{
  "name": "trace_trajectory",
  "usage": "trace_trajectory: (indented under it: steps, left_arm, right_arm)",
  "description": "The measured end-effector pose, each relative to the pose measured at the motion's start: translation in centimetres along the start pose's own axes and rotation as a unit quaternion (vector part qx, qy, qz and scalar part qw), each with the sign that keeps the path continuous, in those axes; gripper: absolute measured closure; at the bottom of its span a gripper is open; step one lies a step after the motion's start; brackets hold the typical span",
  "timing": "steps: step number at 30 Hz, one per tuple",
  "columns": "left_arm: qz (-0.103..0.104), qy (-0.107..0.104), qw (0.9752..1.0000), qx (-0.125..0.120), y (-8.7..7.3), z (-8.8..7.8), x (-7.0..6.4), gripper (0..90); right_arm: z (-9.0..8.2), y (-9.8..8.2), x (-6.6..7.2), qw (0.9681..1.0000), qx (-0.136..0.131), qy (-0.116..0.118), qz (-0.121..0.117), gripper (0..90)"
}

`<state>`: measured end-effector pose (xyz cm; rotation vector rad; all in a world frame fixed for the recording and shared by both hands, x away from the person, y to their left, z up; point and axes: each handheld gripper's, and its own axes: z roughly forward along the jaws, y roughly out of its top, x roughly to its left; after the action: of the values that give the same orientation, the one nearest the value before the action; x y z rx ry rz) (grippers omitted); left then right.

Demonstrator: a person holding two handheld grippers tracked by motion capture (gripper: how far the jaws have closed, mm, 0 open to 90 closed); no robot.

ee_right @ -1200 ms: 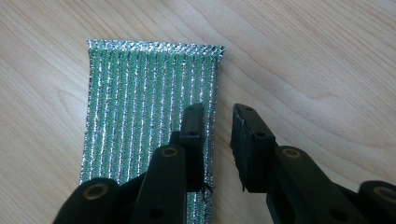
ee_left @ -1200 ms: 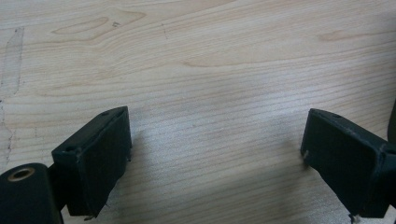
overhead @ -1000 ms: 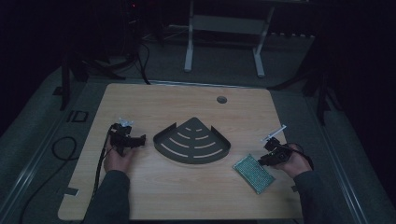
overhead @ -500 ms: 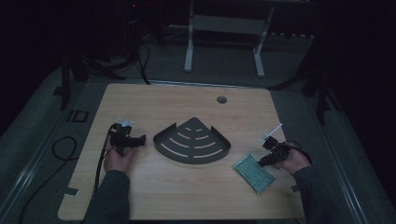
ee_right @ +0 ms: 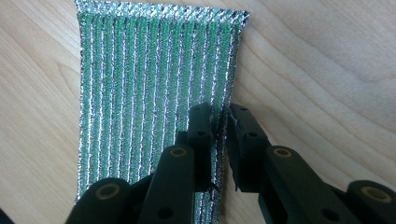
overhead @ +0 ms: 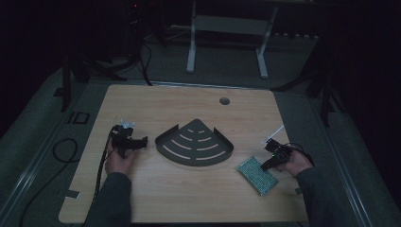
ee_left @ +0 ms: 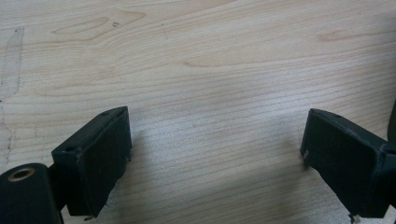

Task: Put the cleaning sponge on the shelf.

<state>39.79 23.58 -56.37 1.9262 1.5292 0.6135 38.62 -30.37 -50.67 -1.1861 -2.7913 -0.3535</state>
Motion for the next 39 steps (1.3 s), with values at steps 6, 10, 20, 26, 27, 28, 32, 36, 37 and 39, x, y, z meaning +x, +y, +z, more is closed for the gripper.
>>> trace_trajectory:
  steps: [6, 10, 20, 26, 27, 28, 32, 36, 37, 39]
  left_arm:
    - [0.000, 0.000, 1.0000, 0.000, 0.0, 0.0, 0.0, 9.2]
    - [0.000, 0.000, 1.0000, 0.000, 0.0, 0.0, 0.0, 9.2]
    - [0.000, 0.000, 1.0000, 0.000, 0.0, 0.0, 0.0, 9.2]
    - [0.000, 0.000, 1.0000, 0.000, 0.0, 0.0, 0.0, 9.2]
    - [0.000, 0.000, 1.0000, 0.000, 0.0, 0.0, 0.0, 9.2]
    - [0.000, 0.000, 1.0000, 0.000, 0.0, 0.0, 0.0, 9.2]
    - [0.000, 0.000, 1.0000, 0.000, 0.0, 0.0, 0.0, 9.2]
    - [0.000, 0.000, 1.0000, 0.000, 0.0, 0.0, 0.0, 9.2]
    - [0.000, 0.000, 1.0000, 0.000, 0.0, 0.0, 0.0, 9.2]
    - [0.000, 0.000, 1.0000, 0.000, 0.0, 0.0, 0.0, 9.2]
  right_arm:
    - [0.1, 0.2, -0.4, 0.9997, 0.009, 0.020, 0.014, 84.9]
    - [0.0, 0.4, -0.1, 0.9998, 0.016, 0.008, 0.009, 88.6]
    - [-1.0, 0.8, 0.5, 0.9999, 0.014, -0.005, 0.000, 89.7]
    - [-2.5, 1.2, 1.1, 0.9999, 0.007, -0.007, -0.013, 89.7]
    - [-2.8, 1.3, 1.2, 0.9998, 0.005, -0.011, -0.015, 89.8]
    - [-2.9, 1.4, 1.3, 0.9998, 0.004, -0.011, -0.016, 89.8]
    - [-3.6, 1.9, 1.4, 0.9997, 0.004, -0.016, -0.019, 89.9]
    - [-4.2, 2.3, 1.4, 0.9997, 0.004, -0.019, -0.017, 89.9]
    - [-4.3, 2.4, 1.3, 0.9996, 0.002, -0.020, -0.019, 89.9]
    - [-4.5, 2.5, 1.3, 0.9996, 0.001, -0.022, -0.018, 89.9]
